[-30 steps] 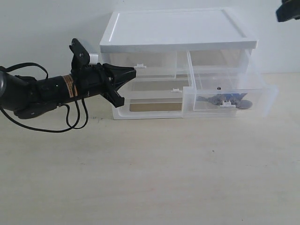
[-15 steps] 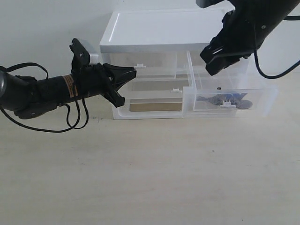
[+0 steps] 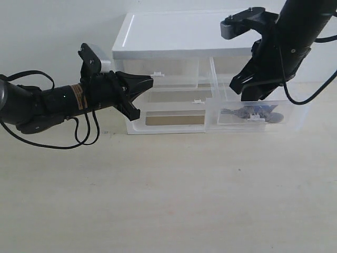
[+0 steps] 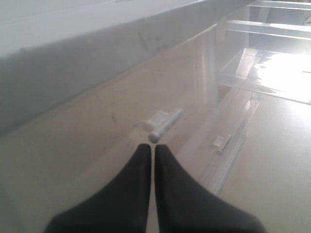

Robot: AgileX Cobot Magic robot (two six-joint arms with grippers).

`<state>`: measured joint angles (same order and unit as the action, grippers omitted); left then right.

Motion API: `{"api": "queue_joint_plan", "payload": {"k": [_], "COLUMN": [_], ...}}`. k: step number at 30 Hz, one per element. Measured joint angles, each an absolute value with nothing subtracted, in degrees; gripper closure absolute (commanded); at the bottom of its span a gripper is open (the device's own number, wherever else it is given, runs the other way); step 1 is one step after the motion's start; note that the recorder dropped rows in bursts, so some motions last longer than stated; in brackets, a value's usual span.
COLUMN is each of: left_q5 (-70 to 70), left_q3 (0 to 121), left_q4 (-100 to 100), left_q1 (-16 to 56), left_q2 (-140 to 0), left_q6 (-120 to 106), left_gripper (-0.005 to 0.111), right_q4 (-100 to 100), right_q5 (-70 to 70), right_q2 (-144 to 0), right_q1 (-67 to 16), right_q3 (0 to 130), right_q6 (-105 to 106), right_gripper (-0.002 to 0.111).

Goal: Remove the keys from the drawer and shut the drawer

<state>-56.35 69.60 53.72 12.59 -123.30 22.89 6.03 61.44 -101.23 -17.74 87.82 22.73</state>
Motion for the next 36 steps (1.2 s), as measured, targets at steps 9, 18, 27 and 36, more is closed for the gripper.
{"api": "queue_joint_plan", "payload": {"k": [9,18,27,36], "left_q5": [-56.3,-56.3,-56.3,-56.3], "left_q3": [69.6,69.6,69.6,69.6], "left_q4": [53.7,53.7,53.7,53.7], "left_q1": [12.6,12.6,12.7,12.7], "left_q2": [-123.3,-123.3,-123.3,-123.3], "left_q6": [22.9,22.9,22.9,22.9], "left_gripper": [0.102,0.102,0.102,0.102], "right_q4": [5.9,4.4,4.3,2.1], "right_q5": [62.1,61.4,61.2,54.4], "right_q2": [-102.8,-105.0,-105.3,-105.6], "right_q1": [-17.7,-17.7,-17.9,-17.9], "right_q3": [87.9,87.9,88.4,88.4], "right_q6": [22.3,20.3,21.1,20.9], "right_gripper": [0.074,0.078,0.108,0.108]}}
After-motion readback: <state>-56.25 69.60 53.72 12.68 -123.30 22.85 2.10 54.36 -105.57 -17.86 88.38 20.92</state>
